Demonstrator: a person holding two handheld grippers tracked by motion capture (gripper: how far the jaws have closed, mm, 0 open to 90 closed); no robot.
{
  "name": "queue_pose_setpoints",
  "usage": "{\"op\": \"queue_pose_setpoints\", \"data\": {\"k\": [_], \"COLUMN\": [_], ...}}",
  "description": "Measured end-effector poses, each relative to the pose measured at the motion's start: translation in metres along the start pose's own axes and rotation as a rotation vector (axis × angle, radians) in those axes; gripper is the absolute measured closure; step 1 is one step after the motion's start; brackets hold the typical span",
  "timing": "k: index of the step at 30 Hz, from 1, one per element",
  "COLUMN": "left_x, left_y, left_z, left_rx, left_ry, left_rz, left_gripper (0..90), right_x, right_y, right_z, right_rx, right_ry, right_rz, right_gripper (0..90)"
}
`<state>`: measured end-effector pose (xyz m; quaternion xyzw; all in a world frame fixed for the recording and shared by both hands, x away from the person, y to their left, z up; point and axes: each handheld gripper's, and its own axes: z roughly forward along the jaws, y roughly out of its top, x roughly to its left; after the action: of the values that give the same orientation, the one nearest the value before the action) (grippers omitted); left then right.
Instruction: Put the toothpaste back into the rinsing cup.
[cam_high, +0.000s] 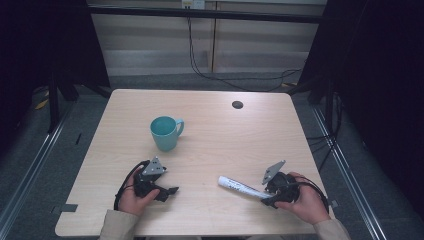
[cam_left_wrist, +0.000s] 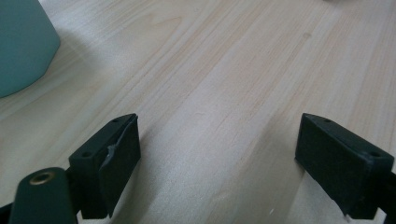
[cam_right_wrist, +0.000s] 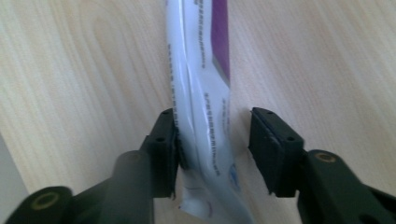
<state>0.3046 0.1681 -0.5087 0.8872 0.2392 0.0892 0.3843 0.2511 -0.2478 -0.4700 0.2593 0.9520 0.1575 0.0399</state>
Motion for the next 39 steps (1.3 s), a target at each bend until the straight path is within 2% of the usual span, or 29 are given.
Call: {"op": "queue_pose_setpoints", "data": {"k": [3,4,8,10,12,13,14,19,27,30,32,35,38,39], "left_x": [0.0,0.0,0.0,0.0,0.0,0.0,0.0,0.0,-0.001,-0.002,-0.002,-0.004,-0.01,-0.011], "left_y": [0.0,0.0,0.0,0.0,0.0,0.0,0.0,0.0,0.0,0.001,0.003,0.006,0.011,0.013], "left_z": [0.0,0.0,0.0,0.0,0.0,0.0,0.0,0.0,0.001,0.0,-0.001,-0.002,-0.003,-0.005], "left_rx": [0.0,0.0,0.0,0.0,0.0,0.0,0.0,0.001,0.003,0.001,0.021,0.051,0.082,0.099], "left_ry": [0.0,0.0,-0.001,-0.001,-0.003,-0.003,-0.003,-0.002,0.0,0.002,0.007,0.005,0.014,0.019], "left_rz": [0.0,0.0,-0.001,-0.001,-0.002,-0.002,-0.002,-0.002,-0.003,-0.008,-0.007,-0.002,0.031,0.053], "left_gripper": [13.7,13.7,13.7,13.7,13.7,13.7,13.7,13.4,12.2,12.7,16.3,16.9,17.5,17.6], "right_x": [0.0,0.0,0.001,0.001,0.001,0.001,0.001,0.005,0.008,0.009,0.01,0.011,0.01,0.01], "right_y": [-0.002,-0.002,0.001,0.001,0.0,0.0,-0.001,-0.001,0.003,0.007,0.011,0.017,0.022,0.023], "right_z": [0.0,0.0,-0.001,-0.001,-0.001,-0.001,-0.001,-0.002,-0.004,-0.008,-0.011,-0.016,-0.019,-0.02], "right_rx": [-0.015,-0.017,0.006,0.017,0.005,0.007,-0.002,-0.008,-0.003,-0.017,-0.021,-0.022,-0.021,-0.025], "right_ry": [0.031,0.031,0.027,0.027,0.022,0.021,0.02,-0.004,-0.001,0.001,0.003,-0.011,-0.015,-0.014], "right_rz": [0.016,0.007,0.023,0.05,0.043,0.057,0.038,0.038,0.003,-0.002,-0.006,-0.019,-0.02,-0.035], "right_gripper": [64.9,65.6,69.2,73.7,75.0,75.3,75.7,76.7,77.0,77.0,77.1,77.1,77.2,77.1]}}
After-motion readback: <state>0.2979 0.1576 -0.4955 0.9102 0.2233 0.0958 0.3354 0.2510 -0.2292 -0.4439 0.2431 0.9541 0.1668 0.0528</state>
